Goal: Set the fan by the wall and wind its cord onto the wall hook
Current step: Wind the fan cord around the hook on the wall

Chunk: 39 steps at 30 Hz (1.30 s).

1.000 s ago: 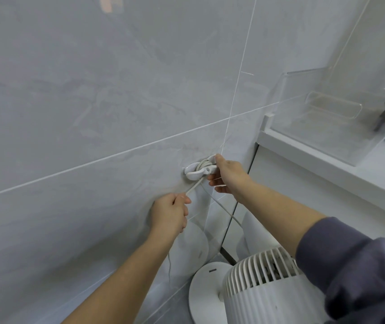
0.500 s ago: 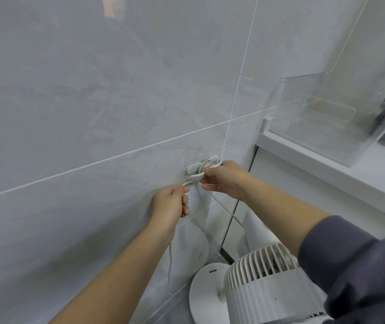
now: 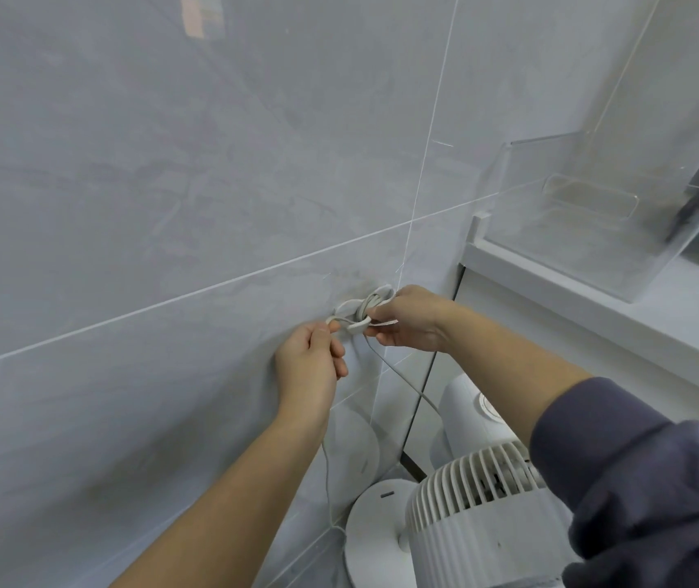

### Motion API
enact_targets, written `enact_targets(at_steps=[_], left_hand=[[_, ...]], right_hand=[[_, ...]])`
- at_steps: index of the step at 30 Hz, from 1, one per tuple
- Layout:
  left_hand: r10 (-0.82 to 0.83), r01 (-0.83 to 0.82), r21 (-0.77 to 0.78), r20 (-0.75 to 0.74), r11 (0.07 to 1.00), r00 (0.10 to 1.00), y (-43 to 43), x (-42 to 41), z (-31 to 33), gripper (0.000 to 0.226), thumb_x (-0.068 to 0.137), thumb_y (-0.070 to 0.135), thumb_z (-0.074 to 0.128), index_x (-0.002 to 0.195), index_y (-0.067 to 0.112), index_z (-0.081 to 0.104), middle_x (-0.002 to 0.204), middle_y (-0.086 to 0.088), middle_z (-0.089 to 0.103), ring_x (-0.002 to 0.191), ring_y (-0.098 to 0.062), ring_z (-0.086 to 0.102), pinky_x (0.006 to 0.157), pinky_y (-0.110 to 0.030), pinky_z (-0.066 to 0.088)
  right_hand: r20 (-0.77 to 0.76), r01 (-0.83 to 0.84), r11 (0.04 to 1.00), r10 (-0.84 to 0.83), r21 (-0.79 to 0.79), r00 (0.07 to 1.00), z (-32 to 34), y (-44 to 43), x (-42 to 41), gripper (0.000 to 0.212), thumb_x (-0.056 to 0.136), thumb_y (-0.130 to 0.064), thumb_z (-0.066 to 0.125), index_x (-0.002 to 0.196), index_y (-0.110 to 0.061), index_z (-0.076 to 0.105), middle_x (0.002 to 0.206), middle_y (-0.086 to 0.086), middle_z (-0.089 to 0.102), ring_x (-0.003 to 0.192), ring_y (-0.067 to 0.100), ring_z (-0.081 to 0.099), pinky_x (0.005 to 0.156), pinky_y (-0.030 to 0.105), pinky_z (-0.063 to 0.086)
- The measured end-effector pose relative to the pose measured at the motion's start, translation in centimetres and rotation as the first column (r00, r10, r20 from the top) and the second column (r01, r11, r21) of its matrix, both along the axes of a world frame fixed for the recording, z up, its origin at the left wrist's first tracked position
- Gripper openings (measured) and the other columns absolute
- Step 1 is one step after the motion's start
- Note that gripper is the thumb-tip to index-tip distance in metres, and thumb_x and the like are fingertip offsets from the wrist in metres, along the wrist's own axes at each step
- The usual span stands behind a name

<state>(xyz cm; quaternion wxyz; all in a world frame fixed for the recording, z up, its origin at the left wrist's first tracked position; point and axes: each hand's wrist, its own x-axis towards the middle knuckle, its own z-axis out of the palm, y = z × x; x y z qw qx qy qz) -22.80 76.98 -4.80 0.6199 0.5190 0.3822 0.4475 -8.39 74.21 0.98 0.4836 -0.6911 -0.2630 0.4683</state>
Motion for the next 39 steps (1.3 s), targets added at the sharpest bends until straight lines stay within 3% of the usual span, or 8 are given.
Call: enact_targets(at_steps=[2, 4, 8, 12, 16, 22, 31, 39], left_hand=[[-0.004, 0.004, 0.022, -0.006, 1.000, 1.000, 0.1, -0.2, 0.3, 0.030, 0.097, 0.013, 0.040, 0.079, 0.018, 0.064, 0.048, 0.011, 0.051, 0.039, -0.007, 0.044, 0.040, -0.017, 0.037], [-0.001, 0.001, 0.023, -0.002, 1.000, 1.000, 0.1, -0.5, 0.3, 0.027, 0.095, 0.013, 0.042, 0.078, 0.016, 0.063, 0.046, 0.011, 0.050, 0.037, -0.007, 0.043, 0.039, -0.017, 0.036], [0.010, -0.010, 0.019, -0.010, 1.000, 1.000, -0.1, -1.4, 0.5, 0.026, 0.094, 0.016, 0.046, 0.072, 0.013, 0.058, 0.044, 0.010, 0.044, 0.037, -0.008, 0.039, 0.040, -0.018, 0.033], [0.024, -0.022, 0.062, -0.038, 0.998, 0.999, -0.4, -2.4, 1.1, 0.028, 0.095, 0.021, 0.048, 0.069, 0.012, 0.055, 0.050, 0.004, 0.041, 0.040, -0.010, 0.037, 0.041, -0.018, 0.033], [0.032, -0.029, 0.082, -0.038, 0.996, 0.999, -0.6, -3.2, 1.8, 0.025, 0.094, 0.018, 0.047, 0.071, 0.010, 0.053, 0.054, -0.001, 0.037, 0.043, -0.013, 0.032, 0.041, -0.018, 0.029], [0.015, -0.012, 0.100, -0.029, 0.995, 0.999, -0.8, -3.3, 1.8, 0.024, 0.095, 0.020, 0.048, 0.074, 0.009, 0.053, 0.052, 0.001, 0.035, 0.042, -0.012, 0.028, 0.037, -0.018, 0.024], [-0.075, 0.085, 0.125, -0.080, 0.989, 0.994, 0.3, -3.2, 0.4, 0.030, 0.097, 0.026, 0.050, 0.071, 0.012, 0.054, 0.048, 0.004, 0.034, 0.039, -0.009, 0.025, 0.037, -0.018, 0.022], [-0.120, 0.141, 0.138, -0.151, 0.980, 0.981, 0.9, -4.1, -1.9, 0.030, 0.096, 0.027, 0.050, 0.072, 0.017, 0.066, 0.047, 0.010, 0.038, 0.039, -0.006, 0.029, 0.038, -0.016, 0.025]], right_hand=[[0.058, 0.018, 1.000, -0.018, -0.001, 0.998, -0.2, 0.1, -0.5, 0.008, 0.093, 0.001, 0.055, 0.100, 0.003, 0.057, 0.101, 0.022, 0.060, 0.082, 0.027, 0.061, 0.060, 0.027, 0.053], [0.329, 0.041, 0.998, -0.025, -0.044, 0.944, -0.6, 0.0, -0.7, 0.016, 0.089, -0.016, 0.064, 0.099, -0.006, 0.057, 0.100, 0.013, 0.058, 0.081, 0.023, 0.060, 0.065, 0.030, 0.055], [0.921, 0.049, 0.998, -0.056, 0.040, 0.385, -1.0, -0.7, -0.9, 0.044, 0.083, -0.037, 0.067, 0.119, -0.016, 0.051, 0.111, 0.003, 0.045, 0.099, 0.024, 0.050, 0.074, 0.034, 0.044], [0.999, -0.202, 0.979, 0.030, -0.034, -0.021, -1.3, -0.9, -2.5, 0.023, 0.086, -0.023, 0.050, 0.105, -0.014, 0.060, 0.107, 0.004, 0.054, 0.097, 0.026, 0.052, 0.072, 0.037, 0.049], [0.979, -0.170, 0.982, 0.042, -0.076, -0.199, -1.6, -0.7, -3.0, 0.033, 0.085, -0.038, 0.048, 0.102, -0.015, 0.064, 0.103, 0.004, 0.055, 0.088, 0.025, 0.052, 0.069, 0.033, 0.045], [0.992, -0.160, 0.987, -0.037, 0.018, -0.119, -1.4, 0.2, -2.5, 0.036, 0.093, -0.044, 0.049, 0.098, -0.010, 0.059, 0.096, 0.007, 0.057, 0.080, 0.028, 0.056, 0.060, 0.032, 0.037], [0.930, -0.131, 0.969, -0.157, 0.210, 0.333, -0.8, 0.7, 0.1, 0.014, 0.092, -0.026, 0.057, 0.091, -0.012, 0.056, 0.084, 0.003, 0.061, 0.078, 0.023, 0.057, 0.070, 0.036, 0.048], [0.861, -0.064, 0.954, -0.234, 0.292, 0.451, -1.9, 1.0, 0.9, 0.008, 0.092, -0.022, 0.055, 0.088, -0.014, 0.056, 0.079, 0.002, 0.065, 0.075, 0.023, 0.060, 0.068, 0.036, 0.050]])
